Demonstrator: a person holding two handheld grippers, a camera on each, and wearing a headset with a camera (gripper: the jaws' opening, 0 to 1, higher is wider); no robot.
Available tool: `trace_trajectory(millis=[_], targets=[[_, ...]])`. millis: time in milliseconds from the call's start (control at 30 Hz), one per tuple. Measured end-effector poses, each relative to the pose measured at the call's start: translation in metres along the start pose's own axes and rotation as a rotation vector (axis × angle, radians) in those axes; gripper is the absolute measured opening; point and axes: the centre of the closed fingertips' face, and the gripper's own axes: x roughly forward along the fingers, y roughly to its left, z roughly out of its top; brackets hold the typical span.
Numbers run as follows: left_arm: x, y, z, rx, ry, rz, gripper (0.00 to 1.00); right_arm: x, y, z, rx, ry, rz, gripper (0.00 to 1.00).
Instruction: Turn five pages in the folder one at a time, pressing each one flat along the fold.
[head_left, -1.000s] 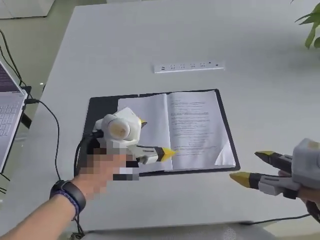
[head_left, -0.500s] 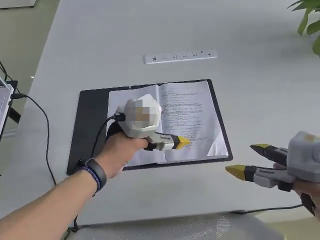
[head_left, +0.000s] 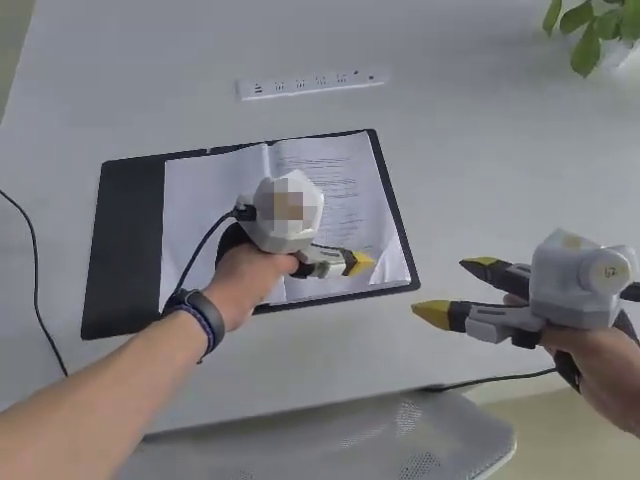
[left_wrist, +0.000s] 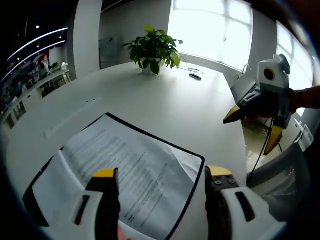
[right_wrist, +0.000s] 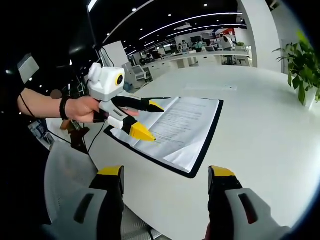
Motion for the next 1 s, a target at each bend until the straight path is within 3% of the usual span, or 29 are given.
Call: trace_trajectory(millis=[500,567,633,1000], targets=[[0.061,-0.008,-0.024,-0.027,0.076,0.043,0.69,-0.001,-0.010,0.002,0.016,-0.015,-0.012,0.67],[0.062,-0.010,-0.026,-0.002,0.080,0.058,0.70,-0.001,-0.011,0.002,0.019,-0.017,-0.014,0.67],[0.063,-0.007,-0.030,0.068,0.101,0.085,0.68,-0.002,-0.011,0.002,0.023,-0.019,-0.014,0.67],[0.063,-0.004,-0.031,0.078,0.083,0.069,0.66,0.002,-0.012,0.001,0.024,-0.011,-0.007,0.66]])
